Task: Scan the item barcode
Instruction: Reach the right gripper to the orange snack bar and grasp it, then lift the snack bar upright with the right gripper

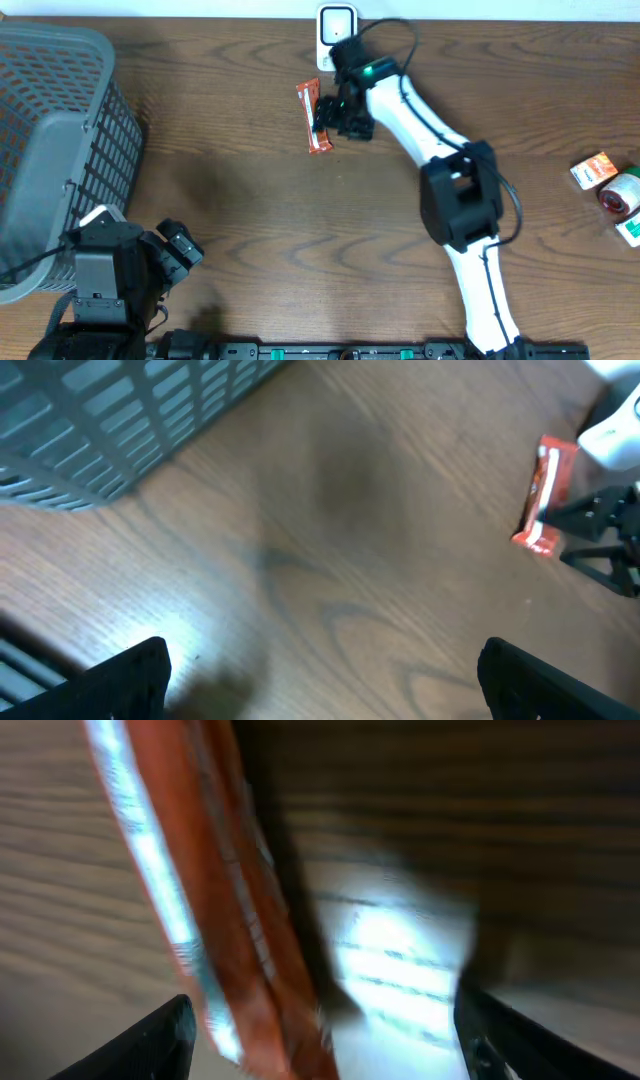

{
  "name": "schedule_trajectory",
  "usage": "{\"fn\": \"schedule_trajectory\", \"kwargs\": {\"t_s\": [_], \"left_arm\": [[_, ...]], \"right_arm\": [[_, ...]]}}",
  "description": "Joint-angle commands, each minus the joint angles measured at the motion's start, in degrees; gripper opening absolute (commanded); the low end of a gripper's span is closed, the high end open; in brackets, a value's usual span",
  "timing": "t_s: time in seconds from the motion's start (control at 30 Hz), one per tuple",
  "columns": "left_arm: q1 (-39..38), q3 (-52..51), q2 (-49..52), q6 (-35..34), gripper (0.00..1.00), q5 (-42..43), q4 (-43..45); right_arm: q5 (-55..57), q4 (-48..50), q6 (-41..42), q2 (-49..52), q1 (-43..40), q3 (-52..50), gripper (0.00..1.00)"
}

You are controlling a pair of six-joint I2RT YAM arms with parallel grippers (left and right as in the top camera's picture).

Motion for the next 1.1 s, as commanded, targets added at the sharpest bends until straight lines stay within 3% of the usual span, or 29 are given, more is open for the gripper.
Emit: {"fn": "schedule_trajectory", "kwargs": {"t_s": [0.0, 0.07, 0.23, 0.57, 0.7, 1.07], "left_arm": [[0.28, 0.76, -0.07, 0.55, 0.98, -0.74, -1.07], [0.28, 0.76, -0.07, 0.55, 0.98, -0.74, -1.25], [0.28, 0.76, -0.07, 0.55, 0.98, -0.74, -1.22], [0.28, 0.76, -0.07, 0.55, 0.98, -0.76, -1.25], [0.28, 0.76, -0.07, 0.55, 0.98, -0.74, -1.25], [0.28, 0.76, -0.07, 0.55, 0.98, -0.74, -1.25]], "right_arm": [[-0.57, 0.96, 0.70, 1.55, 0.48, -0.09, 0.77], [-0.83, 1.27, 0.74, 2.01, 0.48, -0.09, 0.71], [-1.01, 1.09, 0.70, 2.05, 0.48, -0.09, 0.40], [-1.66, -3.04, 0.46, 2.05, 0.59, -0.09, 0.09], [-2.19, -7.85, -1.77, 2.03, 0.59, -0.09, 0.01], [-6.40, -26.95, -10.60, 1.92, 1.31, -0.09, 0.01]]}}
